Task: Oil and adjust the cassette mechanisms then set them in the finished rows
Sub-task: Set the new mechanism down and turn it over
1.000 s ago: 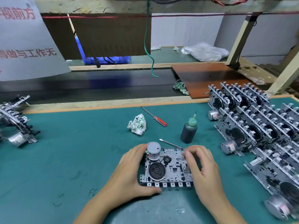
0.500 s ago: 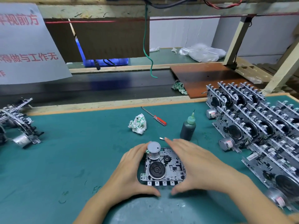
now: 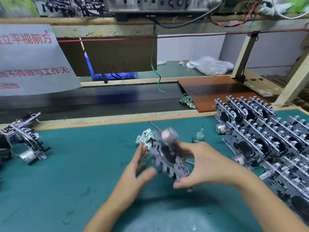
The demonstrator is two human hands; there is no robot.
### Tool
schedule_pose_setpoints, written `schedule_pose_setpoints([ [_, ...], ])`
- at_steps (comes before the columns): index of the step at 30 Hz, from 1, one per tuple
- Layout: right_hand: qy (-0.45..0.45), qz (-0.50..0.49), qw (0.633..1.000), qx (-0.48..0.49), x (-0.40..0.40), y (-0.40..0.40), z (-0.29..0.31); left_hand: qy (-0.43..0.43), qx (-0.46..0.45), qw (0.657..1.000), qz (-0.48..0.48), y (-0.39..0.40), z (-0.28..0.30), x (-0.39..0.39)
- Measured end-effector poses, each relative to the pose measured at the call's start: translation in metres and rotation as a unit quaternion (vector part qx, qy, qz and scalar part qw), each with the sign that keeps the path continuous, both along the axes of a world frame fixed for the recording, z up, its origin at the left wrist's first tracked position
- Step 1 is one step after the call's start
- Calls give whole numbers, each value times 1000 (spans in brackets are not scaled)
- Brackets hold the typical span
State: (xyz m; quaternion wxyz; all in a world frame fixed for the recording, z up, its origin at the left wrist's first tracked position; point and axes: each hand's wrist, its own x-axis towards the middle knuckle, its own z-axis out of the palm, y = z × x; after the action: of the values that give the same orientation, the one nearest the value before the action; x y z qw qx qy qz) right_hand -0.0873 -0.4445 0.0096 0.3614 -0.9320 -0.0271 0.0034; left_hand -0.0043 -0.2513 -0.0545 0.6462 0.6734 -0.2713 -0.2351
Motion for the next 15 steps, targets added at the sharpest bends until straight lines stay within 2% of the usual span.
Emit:
schedule_pose_setpoints([
  [1, 11, 18, 992, 122, 2, 2, 0, 84, -41, 995, -19, -3, 3, 5],
  [3, 33, 60, 948, 312, 6, 11, -2, 198, -71, 976, -61, -9, 15, 13],
  [5, 66, 76, 882, 460, 11, 23, -11, 287, -119, 946, -91, -11, 12, 15],
  [6, 111, 70, 833, 538, 14, 29, -17, 343, -150, 922, -96, -14, 13, 14],
  [8, 182, 78, 751, 630, 16, 37, -30, 449, -207, 865, -80, -29, 12, 14],
  [9, 195, 81, 728, 652, 17, 39, -36, 459, -219, 857, -88, -30, 8, 13],
  [10, 196, 71, 718, 664, 19, 39, -41, 437, -217, 869, -85, -32, 6, 14],
  [11, 177, 61, 737, 649, 20, 39, -42, 413, -229, 875, -100, -30, 6, 14],
  [13, 114, 17, 844, 523, 21, 37, -43, 400, -255, 868, -145, -27, 3, 16],
  [15, 13, -84, 924, 374, 21, 29, -44, 409, -285, 852, -158, -24, -3, 26],
])
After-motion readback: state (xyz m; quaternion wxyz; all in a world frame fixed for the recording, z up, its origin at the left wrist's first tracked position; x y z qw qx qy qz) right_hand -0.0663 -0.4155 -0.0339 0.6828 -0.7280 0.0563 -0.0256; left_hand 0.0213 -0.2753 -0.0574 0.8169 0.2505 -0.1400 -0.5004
